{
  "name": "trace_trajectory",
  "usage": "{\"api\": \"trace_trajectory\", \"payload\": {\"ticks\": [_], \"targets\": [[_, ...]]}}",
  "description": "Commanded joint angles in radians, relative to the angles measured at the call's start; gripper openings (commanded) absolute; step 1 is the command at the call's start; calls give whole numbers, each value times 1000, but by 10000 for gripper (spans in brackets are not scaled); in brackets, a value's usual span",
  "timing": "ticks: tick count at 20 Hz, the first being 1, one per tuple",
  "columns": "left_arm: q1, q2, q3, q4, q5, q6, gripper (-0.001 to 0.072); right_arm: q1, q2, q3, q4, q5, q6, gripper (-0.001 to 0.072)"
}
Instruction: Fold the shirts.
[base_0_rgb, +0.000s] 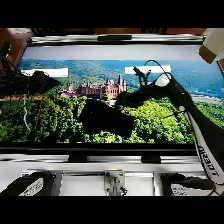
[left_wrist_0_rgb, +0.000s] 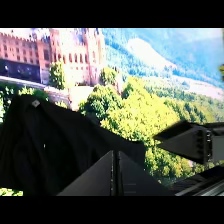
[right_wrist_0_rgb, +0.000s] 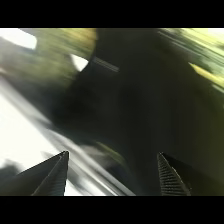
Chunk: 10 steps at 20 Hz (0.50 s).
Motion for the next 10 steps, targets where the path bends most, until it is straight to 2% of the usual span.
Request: {"api": "trace_trajectory", "payload": {"ticks": [1, 3, 6, 10], "targets": [[-2, 3, -18, 0, -1, 11, 33, -110, 39, -53, -409, 247, 160, 633], [-3, 3, -18, 0, -1, 19, 33, -134, 38, -171, -298, 164, 163, 634], [-3, 2, -18, -1, -2, 18, 33, -118, 38, -313, -74, -50, 132, 633], [-39, 3, -18, -4, 0, 18, 34, -47, -7, -356, -16, -174, 114, 633]]}}
